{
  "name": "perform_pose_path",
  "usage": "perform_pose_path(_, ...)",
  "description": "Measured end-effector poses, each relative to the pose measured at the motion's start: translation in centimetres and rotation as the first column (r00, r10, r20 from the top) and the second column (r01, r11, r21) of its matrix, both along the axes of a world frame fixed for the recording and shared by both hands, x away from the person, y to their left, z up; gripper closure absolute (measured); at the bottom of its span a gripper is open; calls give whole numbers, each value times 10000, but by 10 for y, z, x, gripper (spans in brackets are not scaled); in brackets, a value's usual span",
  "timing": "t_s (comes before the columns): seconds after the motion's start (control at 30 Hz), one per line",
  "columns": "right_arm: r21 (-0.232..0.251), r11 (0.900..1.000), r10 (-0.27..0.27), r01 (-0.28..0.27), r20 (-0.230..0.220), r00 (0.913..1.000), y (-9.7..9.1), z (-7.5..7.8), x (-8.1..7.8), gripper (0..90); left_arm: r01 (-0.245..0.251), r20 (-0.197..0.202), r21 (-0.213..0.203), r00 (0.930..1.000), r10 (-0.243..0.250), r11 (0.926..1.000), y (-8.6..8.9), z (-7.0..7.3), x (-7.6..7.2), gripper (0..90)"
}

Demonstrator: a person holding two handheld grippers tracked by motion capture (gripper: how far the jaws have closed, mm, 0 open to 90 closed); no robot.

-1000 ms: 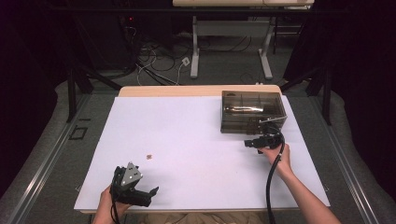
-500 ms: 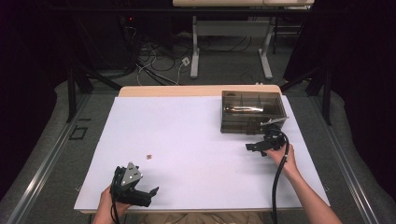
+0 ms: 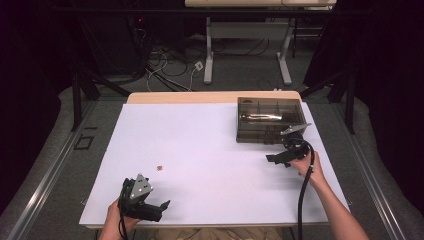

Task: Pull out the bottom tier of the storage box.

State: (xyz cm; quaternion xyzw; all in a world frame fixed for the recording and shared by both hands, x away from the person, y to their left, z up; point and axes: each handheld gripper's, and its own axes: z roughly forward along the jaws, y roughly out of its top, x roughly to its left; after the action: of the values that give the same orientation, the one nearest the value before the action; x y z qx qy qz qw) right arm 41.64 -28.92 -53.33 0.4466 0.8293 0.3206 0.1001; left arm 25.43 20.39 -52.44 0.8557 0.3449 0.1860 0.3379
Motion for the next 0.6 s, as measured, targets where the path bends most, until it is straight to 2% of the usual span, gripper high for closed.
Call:
perform_pose_path(0.03,5,10000,15,-15,86,10000,0,1,-1,32,16,2,-34,10000,-16,10000,0,0,0,0)
perform_pose_path(0.1,88,10000,-50,44,702,9975,-2,3,-2,102,55,-38,4,10000,-55,10000,0,0,0,0)
perform_pose_path(0.13,81,9999,-89,83,803,9967,-2,4,-2,126,36,3,-7,10000,-36,10000,0,0,0,0)
perform_pose_path(0.3,-195,9998,120,-87,1795,9837,-3,9,-2,236,53,-59,64,10000,-53,10000,0,0,0,0)
perform_pose_path(0.33,-236,9997,44,-1,1837,9830,-2,9,-2,257,38,-9,0,10000,-38,10000,0,0,0,0)
perform_pose_path(0.4,-364,9993,160,-82,2177,9759,-3,10,-2,293,53,-21,21,10000,-53,10000,0,0,0,0)
perform_pose_path(0.43,-547,9985,80,50,2345,9721,-3,11,-2,311,51,-31,17,10000,-51,10000,0,0,0,0)
perform_pose_path(0.47,-505,9987,62,60,2386,9711,-3,11,-2,326,50,-36,18,10000,-50,10000,0,0,0,0)
perform_pose_path(0.53,-765,9970,106,101,2651,9642,-4,10,-1,356,25,-67,-13,10000,-25,10000,-1,-1,0,0)
perform_pose_path(0.6,-769,9970,205,13,2810,9595,-5,9,1,386,47,-27,10,10000,-47,10000,-1,-1,1,0)
